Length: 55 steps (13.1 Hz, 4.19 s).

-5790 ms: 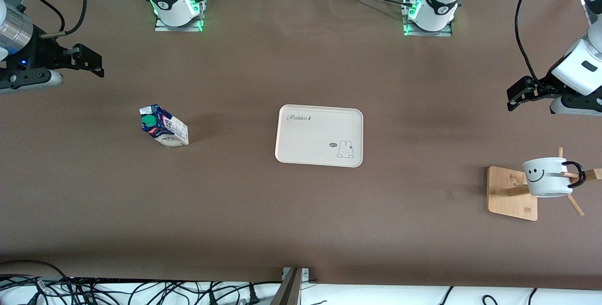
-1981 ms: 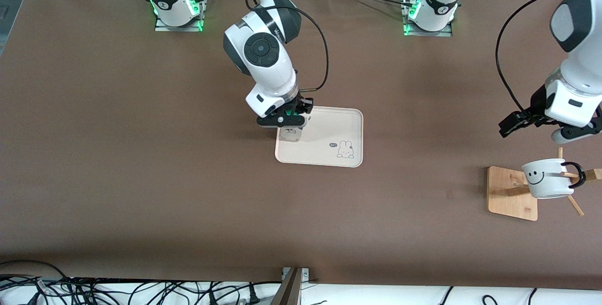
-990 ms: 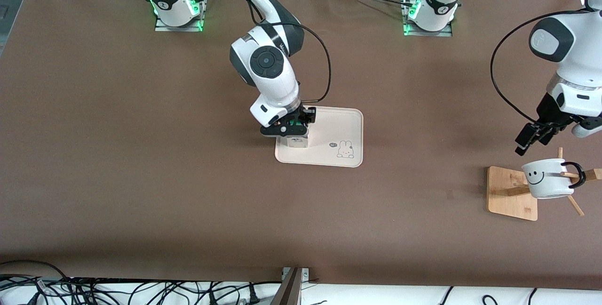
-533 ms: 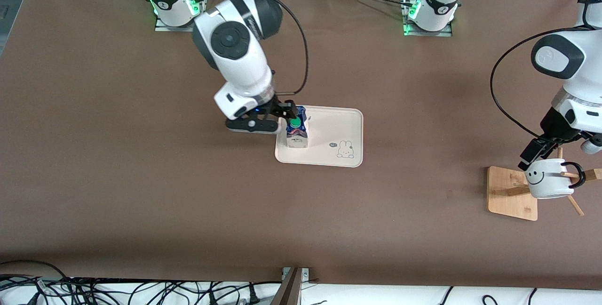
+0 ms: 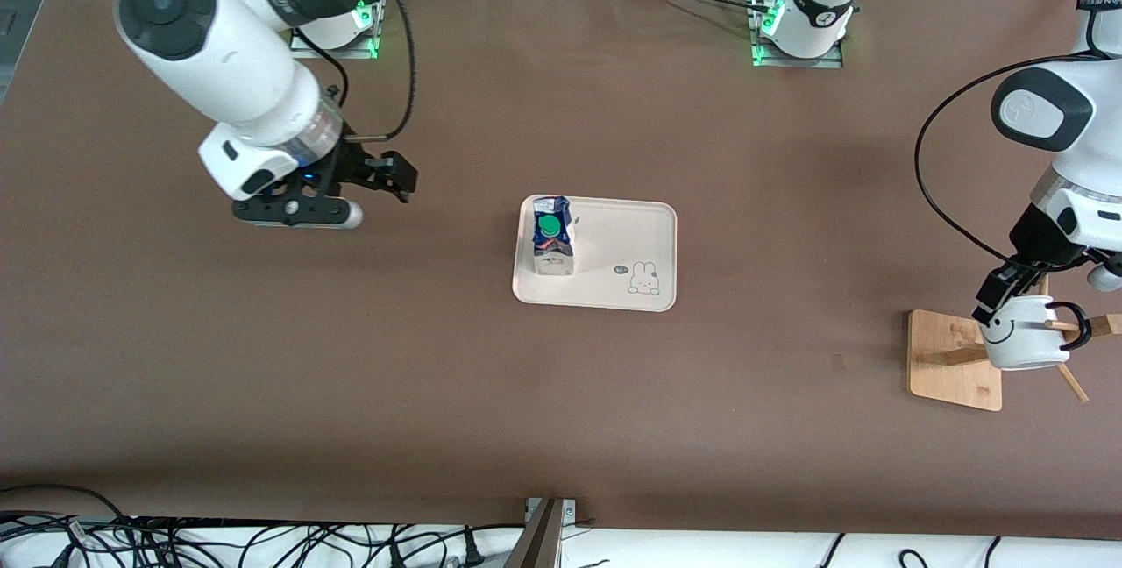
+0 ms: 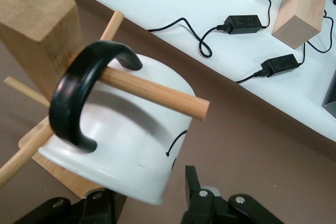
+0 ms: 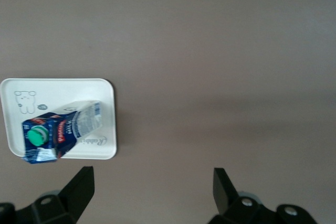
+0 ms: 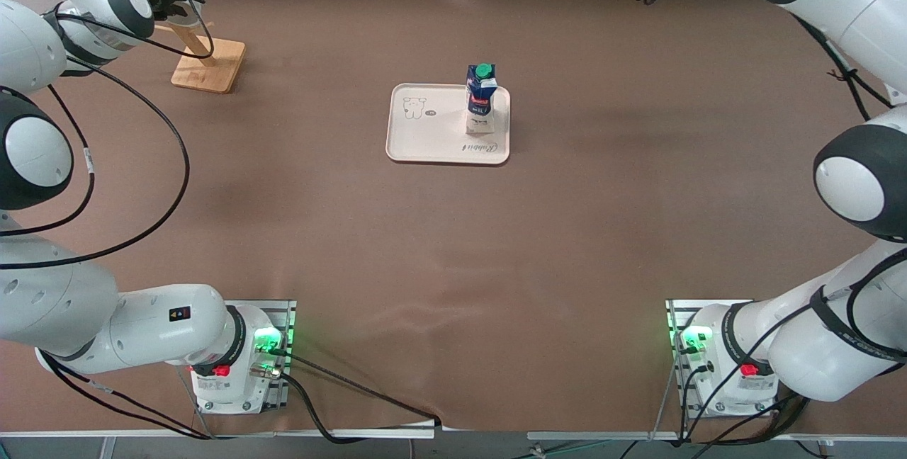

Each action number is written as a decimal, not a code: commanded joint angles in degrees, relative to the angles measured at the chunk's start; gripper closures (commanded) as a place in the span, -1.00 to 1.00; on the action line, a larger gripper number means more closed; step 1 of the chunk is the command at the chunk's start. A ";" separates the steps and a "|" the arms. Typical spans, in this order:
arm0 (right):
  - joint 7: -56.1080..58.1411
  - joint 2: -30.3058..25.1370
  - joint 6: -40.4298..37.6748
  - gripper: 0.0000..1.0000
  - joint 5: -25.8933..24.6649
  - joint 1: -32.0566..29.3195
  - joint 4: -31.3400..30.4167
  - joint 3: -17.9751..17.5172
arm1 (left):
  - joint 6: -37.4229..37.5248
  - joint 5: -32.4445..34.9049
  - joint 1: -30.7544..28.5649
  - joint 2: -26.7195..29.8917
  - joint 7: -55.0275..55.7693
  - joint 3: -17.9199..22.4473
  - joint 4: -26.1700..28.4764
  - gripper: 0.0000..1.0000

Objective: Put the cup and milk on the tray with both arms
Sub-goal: 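Release the carton on the tray and withdraw the right gripper, then grasp the white mug rim with the left gripper and lift it off the stand, then carry the mug with the left gripper and lower it onto the tray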

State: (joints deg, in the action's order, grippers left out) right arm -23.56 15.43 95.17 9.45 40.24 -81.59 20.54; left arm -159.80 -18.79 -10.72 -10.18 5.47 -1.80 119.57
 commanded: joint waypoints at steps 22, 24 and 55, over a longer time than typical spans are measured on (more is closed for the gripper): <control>24.70 -21.32 -4.90 -1.00 -10.42 -28.02 -18.17 -13.60 | 7.82 -1.25 0.08 2.96 -1.34 -4.17 -3.12 1.00; 24.70 -20.18 -4.47 -1.00 -10.42 -28.20 -17.03 -13.34 | 10.29 0.15 0.17 4.37 -1.34 -5.75 -3.21 1.00; 24.70 -19.73 -2.88 -1.00 -9.36 -28.11 -14.82 -13.51 | 83.33 12.99 13.59 -13.78 16.36 -19.91 -36.39 1.00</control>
State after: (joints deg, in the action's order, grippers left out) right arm 0.45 -4.81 92.30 -0.27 12.66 -97.49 7.50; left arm -78.09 -6.90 -0.46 -16.27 13.78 -21.67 91.06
